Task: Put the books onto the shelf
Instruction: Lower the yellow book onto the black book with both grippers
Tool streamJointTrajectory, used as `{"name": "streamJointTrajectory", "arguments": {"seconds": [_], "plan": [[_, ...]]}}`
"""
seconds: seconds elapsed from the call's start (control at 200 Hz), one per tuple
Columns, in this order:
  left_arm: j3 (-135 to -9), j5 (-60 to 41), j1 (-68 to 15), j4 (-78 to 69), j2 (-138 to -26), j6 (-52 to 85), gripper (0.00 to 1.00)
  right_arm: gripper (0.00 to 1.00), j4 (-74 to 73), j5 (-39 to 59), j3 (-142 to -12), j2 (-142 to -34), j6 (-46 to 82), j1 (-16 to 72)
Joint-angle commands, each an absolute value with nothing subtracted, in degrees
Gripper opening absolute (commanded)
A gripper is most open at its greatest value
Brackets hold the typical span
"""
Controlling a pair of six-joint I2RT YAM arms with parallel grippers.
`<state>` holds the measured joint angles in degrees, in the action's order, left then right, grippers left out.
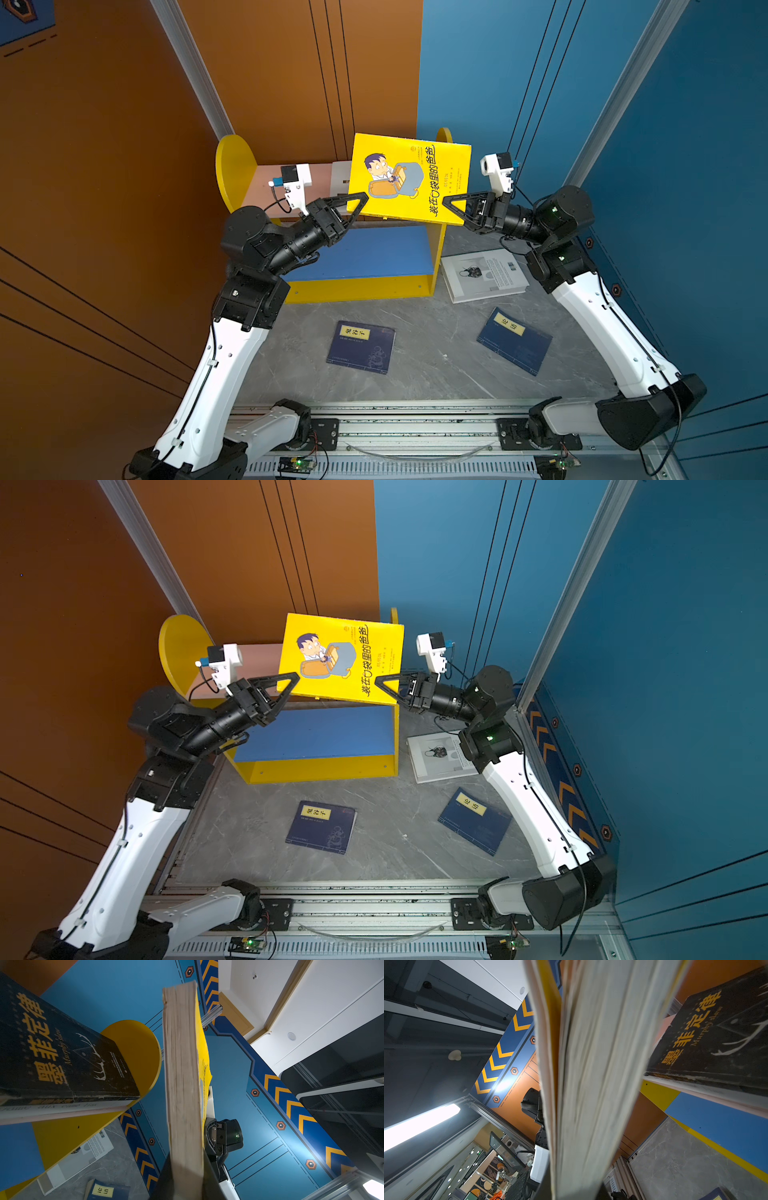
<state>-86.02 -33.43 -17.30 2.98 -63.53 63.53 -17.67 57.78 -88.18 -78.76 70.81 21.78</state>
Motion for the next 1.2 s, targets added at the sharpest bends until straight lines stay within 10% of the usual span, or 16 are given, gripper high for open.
{"name": "streamJointTrajectory", "arguments": {"seconds": [0.0, 0.376, 0.616, 1.197], "plan": [[-85.3, -31.9, -17.1, -0.9, -62.3, 64.0, 0.02, 0.18, -23.5, 53.1, -90.7, -79.3, 70.7, 22.2], [-91.0, -20.9, -15.8, 5.1, -66.9, 65.2, 0.00, 0.82, 0.9, 30.8, -95.1, -75.4, 45.0, 23.1], [-97.7, -19.7, -14.2, 10.1, -72.7, 64.1, 0.00, 0.94, 0.8, 12.5, -92.2, -71.8, 33.0, 24.7], [-101.0, -22.6, -13.3, 5.7, -80.9, 70.9, 0.00, 1.00, 6.7, 9.3, -101.3, -83.3, 28.6, 26.0]]}}
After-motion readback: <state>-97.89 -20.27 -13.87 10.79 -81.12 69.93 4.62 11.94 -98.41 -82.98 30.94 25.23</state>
